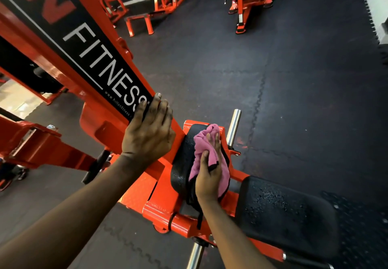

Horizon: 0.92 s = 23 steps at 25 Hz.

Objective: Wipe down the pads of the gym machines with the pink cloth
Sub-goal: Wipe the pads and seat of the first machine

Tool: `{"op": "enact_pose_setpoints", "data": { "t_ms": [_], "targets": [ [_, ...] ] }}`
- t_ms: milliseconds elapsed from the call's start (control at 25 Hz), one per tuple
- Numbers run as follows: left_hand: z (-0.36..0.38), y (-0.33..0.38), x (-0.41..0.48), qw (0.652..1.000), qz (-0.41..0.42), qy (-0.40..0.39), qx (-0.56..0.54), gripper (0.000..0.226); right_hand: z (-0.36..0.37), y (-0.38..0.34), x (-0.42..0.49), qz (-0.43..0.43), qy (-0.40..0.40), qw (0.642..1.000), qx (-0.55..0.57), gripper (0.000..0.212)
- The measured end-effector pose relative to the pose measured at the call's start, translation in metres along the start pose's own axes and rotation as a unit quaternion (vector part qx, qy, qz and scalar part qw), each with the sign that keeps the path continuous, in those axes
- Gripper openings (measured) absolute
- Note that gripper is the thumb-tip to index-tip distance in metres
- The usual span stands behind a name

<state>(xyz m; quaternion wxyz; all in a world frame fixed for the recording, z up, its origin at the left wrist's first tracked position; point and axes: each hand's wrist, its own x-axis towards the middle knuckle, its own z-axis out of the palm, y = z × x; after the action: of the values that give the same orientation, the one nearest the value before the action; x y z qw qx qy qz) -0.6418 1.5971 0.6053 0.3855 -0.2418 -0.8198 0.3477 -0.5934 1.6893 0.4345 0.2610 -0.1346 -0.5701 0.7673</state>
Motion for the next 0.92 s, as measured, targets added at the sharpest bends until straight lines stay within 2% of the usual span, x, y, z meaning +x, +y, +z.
{"op": "enact_pose_setpoints", "data": {
  "t_ms": [160, 240, 320, 360, 440, 480, 520, 600, 680, 760, 840, 880, 920],
  "targets": [
    [0.002, 0.000, 0.000, 1.000, -0.001, 0.005, 0.007, 0.046, -0.004, 0.036, 0.051, 0.112, 0.048, 0.992, -0.019, 0.060],
    [0.002, 0.000, -0.001, 1.000, -0.001, 0.007, 0.005, 0.046, -0.003, 0.041, 0.069, 0.203, 0.098, 0.974, -0.016, 0.085],
    [0.002, 0.001, -0.001, 1.000, -0.001, 0.005, 0.004, 0.046, 0.002, 0.032, 0.063, 0.215, 0.131, 0.968, -0.024, 0.094],
    [0.002, 0.001, -0.001, 1.000, -0.002, 0.002, 0.004, 0.046, 0.004, 0.023, 0.050, 0.179, 0.119, 0.976, -0.031, 0.088],
    [0.002, 0.002, -0.002, 1.000, -0.003, 0.000, 0.004, 0.047, 0.008, 0.001, 0.015, 0.065, 0.097, 0.992, -0.047, 0.055],
    [0.002, 0.002, -0.001, 1.000, -0.003, 0.001, 0.005, 0.047, 0.009, -0.007, 0.000, 0.012, 0.076, 0.996, -0.041, 0.045],
    [0.002, 0.001, -0.001, 1.000, -0.003, 0.003, 0.004, 0.046, 0.008, -0.004, -0.007, -0.003, 0.065, 0.998, -0.027, 0.041],
    [0.001, 0.001, -0.001, 1.000, -0.003, 0.006, 0.004, 0.046, 0.001, 0.007, 0.004, 0.053, 0.069, 0.996, -0.017, 0.046],
    [0.002, 0.001, -0.001, 1.000, -0.002, 0.007, 0.005, 0.046, -0.012, 0.032, 0.030, 0.087, 0.043, 0.993, -0.073, 0.058],
    [0.001, 0.001, -0.001, 1.000, -0.004, 0.004, 0.009, 0.046, -0.026, 0.043, 0.053, 0.196, -0.022, 0.978, -0.066, 0.055],
    [0.001, 0.002, -0.001, 1.000, -0.001, 0.001, 0.007, 0.046, -0.027, 0.035, 0.059, 0.300, -0.025, 0.953, -0.033, 0.056],
    [0.000, 0.002, -0.002, 1.000, -0.001, -0.002, 0.007, 0.047, -0.023, 0.027, 0.056, 0.275, -0.012, 0.961, -0.033, 0.057],
    [0.001, 0.002, -0.002, 1.000, -0.001, -0.006, 0.008, 0.047, -0.015, 0.021, 0.048, 0.212, 0.001, 0.977, -0.039, 0.060]
  ]
}}
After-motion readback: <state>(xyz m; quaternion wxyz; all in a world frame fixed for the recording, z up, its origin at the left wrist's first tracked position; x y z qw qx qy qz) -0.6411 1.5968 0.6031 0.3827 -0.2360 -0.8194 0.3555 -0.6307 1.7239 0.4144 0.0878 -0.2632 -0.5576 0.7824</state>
